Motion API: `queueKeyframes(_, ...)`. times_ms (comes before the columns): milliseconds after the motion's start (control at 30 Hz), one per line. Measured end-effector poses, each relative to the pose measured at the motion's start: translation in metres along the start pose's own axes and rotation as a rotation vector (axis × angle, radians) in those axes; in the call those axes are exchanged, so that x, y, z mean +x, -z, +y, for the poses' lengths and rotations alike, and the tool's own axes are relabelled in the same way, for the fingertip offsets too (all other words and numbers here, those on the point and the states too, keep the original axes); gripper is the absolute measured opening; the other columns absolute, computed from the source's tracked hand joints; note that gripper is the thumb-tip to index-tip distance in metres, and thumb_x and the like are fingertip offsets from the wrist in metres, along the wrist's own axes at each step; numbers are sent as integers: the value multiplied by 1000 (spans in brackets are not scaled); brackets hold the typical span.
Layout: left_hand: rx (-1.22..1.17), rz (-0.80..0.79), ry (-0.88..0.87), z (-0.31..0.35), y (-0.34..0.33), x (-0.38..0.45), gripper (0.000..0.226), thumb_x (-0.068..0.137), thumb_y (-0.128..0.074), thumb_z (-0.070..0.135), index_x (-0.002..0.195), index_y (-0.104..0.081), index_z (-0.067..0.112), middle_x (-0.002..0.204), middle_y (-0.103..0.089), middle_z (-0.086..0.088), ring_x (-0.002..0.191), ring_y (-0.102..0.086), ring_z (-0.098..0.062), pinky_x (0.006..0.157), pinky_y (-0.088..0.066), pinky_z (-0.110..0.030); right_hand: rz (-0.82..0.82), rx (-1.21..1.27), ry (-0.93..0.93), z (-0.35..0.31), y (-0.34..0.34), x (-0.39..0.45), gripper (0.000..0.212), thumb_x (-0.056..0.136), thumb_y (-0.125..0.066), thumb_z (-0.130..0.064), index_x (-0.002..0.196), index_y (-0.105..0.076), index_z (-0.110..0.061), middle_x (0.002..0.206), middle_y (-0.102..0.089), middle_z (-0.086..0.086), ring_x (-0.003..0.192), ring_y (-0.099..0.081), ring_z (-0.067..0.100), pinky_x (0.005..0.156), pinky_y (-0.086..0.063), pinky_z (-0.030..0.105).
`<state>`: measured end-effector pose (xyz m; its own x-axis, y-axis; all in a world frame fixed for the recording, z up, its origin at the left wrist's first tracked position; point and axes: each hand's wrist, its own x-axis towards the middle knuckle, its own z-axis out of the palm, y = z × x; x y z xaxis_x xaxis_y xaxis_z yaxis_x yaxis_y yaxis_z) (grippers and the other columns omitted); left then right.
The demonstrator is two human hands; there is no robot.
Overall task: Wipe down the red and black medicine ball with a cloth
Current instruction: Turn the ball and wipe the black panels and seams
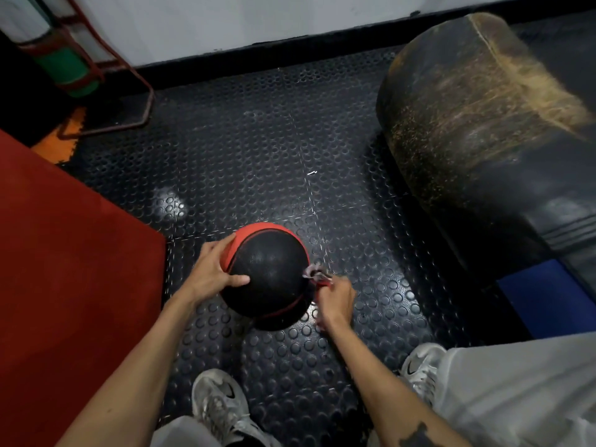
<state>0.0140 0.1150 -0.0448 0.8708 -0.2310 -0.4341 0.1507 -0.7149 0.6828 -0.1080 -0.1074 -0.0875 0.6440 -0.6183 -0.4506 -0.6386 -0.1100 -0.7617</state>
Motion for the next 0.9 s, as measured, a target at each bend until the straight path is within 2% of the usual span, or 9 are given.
queueKeyframes(67,-9,76,-61,-2,-4,3,89,74,-82,14,150,-38,31,151,-34,-3,143,-32,-22,119,-22,-35,45,92,-157,6,9,11,26,89,-52,-1,71,-66,-13,74,-67,11,71,-62,27,63,-50,40)
queueKeyframes(167,-118,63,5,9,-8,14,71,92,-63,22,153,-31,36,164,-15,2,150,-12,-14,123,-7,-36,19,279,-148,-6,16,27,20,88,-59,-13,69,-66,-16,70,-71,17,57,-61,29,56,-52,49)
queueKeyframes(233,-125,20,62,21,-9,26,78,88,-60,52,154,-22,40,166,-5,5,151,-4,-16,121,-5,-42,-4,368,-116,-24,15,36,17,86,-66,-24,72,-67,-17,76,-73,15,66,-68,35,64,-55,47)
queueKeyframes(300,19,-1,78,32,-10,37,97,77,-62,73,155,-14,42,165,-1,5,151,-2,-23,120,-8,-50,-1,365,-89,-41,10,45,16,86,-66,-28,74,-68,-18,80,-74,9,80,-70,33,75,-56,46)
queueKeyframes(500,142,90,110,46,-9,60,102,64,-61,86,150,-21,46,156,-20,3,143,-16,-36,115,-22,-56,-36,346,-62,-57,-12,68,13,95,-58,-24,89,-70,-23,84,-73,-3,84,-70,21,84,-57,45)
queueKeyframes(600,133,111,148,46,-10,64,101,67,-60,85,151,-21,44,155,-20,1,144,-15,-38,115,-22,-57,-49,200,143,-68,-33,69,18,96,-59,-23,109,-71,-25,98,-71,-2,95,-67,21,87,-54,40)
queueKeyframes(700,146,134,197,47,-7,63,99,68,-57,85,150,-22,42,154,-21,-5,143,-17,-40,114,-23,-57,-60,-64,528,-66,-56,51,39,88,-66,-12,126,-66,-21,111,-57,0,102,-54,18,91,-47,33)
queueKeyframes(800,145,141,259,46,-5,61,101,66,-56,88,148,-23,40,152,-23,-7,140,-21,-42,112,-26,-57,6,-259,773,-37,-61,17,60,72,-60,7,127,-65,-17,106,-56,1,93,-52,20,77,-51,35)
queueKeyframes(900,109,154,305,44,-4,56,103,65,-55,89,148,-22,37,153,-20,-9,141,-20,-43,111,-27,-58,-11,-254,798,-6,-51,-8,54,69,-50,-1,114,-71,-22,94,-58,-2,77,-57,20,62,-52,35)
